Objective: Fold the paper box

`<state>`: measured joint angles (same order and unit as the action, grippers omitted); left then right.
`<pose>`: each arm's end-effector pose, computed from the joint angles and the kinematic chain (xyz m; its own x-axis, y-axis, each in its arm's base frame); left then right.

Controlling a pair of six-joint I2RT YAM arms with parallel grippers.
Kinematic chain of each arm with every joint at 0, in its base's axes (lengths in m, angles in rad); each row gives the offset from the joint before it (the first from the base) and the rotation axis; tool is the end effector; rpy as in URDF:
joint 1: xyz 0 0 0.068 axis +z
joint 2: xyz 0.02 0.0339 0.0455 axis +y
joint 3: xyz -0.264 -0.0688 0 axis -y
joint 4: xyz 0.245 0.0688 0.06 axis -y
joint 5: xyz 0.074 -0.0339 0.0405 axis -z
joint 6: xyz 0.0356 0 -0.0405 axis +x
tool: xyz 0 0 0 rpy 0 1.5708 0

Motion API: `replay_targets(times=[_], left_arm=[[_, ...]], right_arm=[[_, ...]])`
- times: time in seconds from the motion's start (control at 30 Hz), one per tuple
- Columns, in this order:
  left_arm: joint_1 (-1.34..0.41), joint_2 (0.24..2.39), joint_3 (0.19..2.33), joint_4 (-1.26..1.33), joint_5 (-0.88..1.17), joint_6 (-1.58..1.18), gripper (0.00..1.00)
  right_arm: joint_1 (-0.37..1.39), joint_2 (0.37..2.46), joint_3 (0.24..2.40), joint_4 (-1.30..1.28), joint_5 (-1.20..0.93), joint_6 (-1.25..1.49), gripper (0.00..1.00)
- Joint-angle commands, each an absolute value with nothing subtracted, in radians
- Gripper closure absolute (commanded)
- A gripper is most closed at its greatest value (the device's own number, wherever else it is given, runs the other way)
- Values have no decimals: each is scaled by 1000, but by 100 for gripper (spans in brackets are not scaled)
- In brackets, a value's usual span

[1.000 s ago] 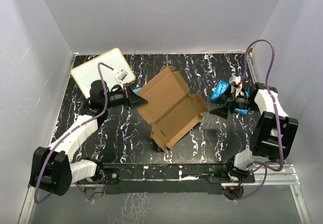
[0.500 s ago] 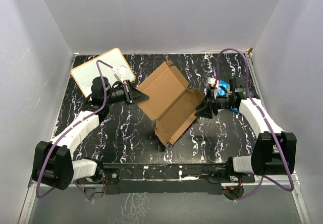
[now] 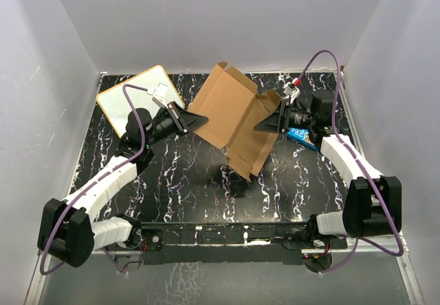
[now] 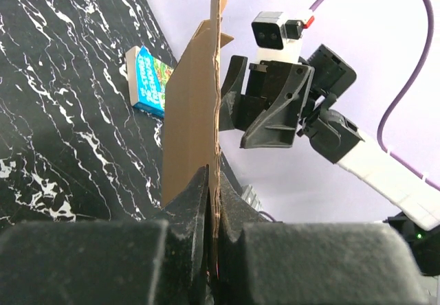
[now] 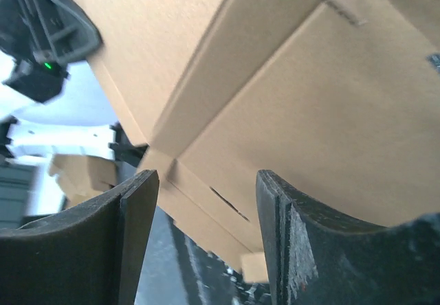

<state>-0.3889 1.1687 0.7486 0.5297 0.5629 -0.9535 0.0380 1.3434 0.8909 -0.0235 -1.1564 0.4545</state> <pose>0.2411 -0.1193 0.3227 -0.6032 -0.4981 -0.6230 0.5523 0.3027 -0.7768 0.2841 0.0434 0.2771 -0.7751 0.1474 -0.6145 -0.5432 0.3414 0.7671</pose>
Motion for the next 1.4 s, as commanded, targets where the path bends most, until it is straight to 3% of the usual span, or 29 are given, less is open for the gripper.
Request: replay_targets(times=[0.0, 0.17, 0.63, 0.9, 1.37], left_arm=[[-437, 1144, 734, 610, 432, -981, 100], [-501, 1168, 747, 639, 367, -980, 100], [-614, 1263, 780, 738, 307, -1004, 100], [-618, 1222, 780, 700, 246, -968, 100], [-642, 1303, 804, 819, 314, -1046, 100]], right_arm=[[62, 1335, 909, 272, -1109, 876, 35], [66, 1353, 915, 353, -1096, 961, 34], [78, 1375, 936, 283, -1054, 939, 37], [76, 1351, 941, 122, -961, 810, 36], [76, 1374, 923, 263, -1032, 931, 33]])
